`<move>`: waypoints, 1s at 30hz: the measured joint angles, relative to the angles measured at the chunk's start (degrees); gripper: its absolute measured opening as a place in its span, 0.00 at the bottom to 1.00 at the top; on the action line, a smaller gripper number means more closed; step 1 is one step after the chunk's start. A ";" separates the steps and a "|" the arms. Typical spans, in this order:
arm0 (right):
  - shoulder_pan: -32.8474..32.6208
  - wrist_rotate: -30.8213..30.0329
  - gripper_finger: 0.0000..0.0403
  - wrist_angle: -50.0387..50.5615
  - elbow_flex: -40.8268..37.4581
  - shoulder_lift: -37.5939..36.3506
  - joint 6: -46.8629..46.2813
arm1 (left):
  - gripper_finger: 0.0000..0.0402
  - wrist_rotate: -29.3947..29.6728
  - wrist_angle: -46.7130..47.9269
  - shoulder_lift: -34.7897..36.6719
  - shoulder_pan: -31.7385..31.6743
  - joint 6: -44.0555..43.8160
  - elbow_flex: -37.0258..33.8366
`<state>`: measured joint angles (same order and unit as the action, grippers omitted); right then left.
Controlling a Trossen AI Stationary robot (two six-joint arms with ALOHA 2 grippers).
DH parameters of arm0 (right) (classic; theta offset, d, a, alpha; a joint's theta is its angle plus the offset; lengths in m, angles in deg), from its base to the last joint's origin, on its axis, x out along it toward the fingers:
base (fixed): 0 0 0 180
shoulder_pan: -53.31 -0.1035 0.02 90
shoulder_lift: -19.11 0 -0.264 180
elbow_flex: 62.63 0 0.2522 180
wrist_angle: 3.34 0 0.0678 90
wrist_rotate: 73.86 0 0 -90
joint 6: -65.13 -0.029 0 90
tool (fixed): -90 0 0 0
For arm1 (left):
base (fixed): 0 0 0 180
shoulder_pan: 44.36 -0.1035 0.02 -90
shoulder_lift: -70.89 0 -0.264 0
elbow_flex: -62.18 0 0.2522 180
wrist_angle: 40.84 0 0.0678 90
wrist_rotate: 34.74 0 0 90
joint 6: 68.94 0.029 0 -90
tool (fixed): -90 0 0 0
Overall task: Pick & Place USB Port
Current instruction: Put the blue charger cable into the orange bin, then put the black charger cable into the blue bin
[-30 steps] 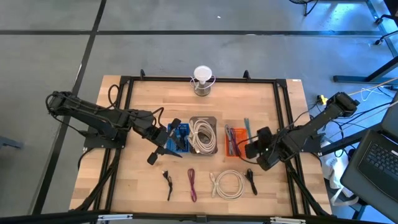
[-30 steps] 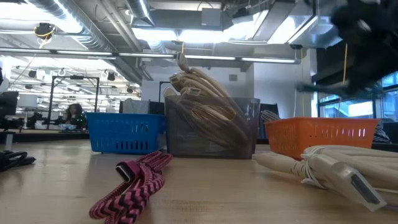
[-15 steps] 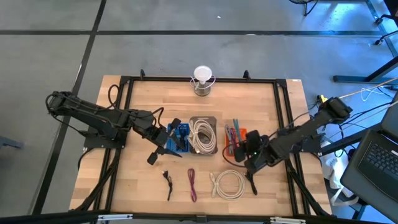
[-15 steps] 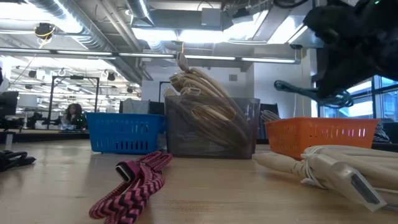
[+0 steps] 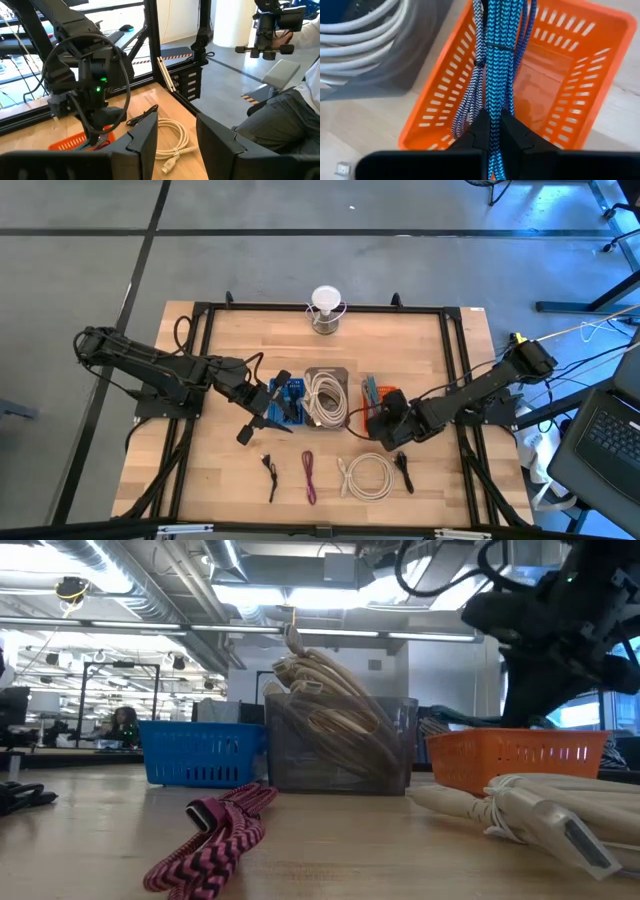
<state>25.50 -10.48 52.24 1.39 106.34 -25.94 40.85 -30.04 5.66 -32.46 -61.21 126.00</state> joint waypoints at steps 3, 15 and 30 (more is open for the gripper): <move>0.40 0.64 0.04 -0.96 0.00 1.35 -0.03 | 0.32 -0.02 0.02 0.00 0.00 0.02 0.00; 1.24 0.76 0.26 -1.00 0.00 3.08 0.00 | 0.32 -0.10 0.19 0.00 0.00 -0.06 0.00; -3.77 -19.60 0.40 17.01 9.21 -1.44 0.86 | 0.32 3.83 7.93 0.00 1.15 -7.39 0.02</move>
<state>21.73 -30.09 69.26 10.60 104.91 -25.07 44.68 -22.11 5.66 -31.32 -68.59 126.03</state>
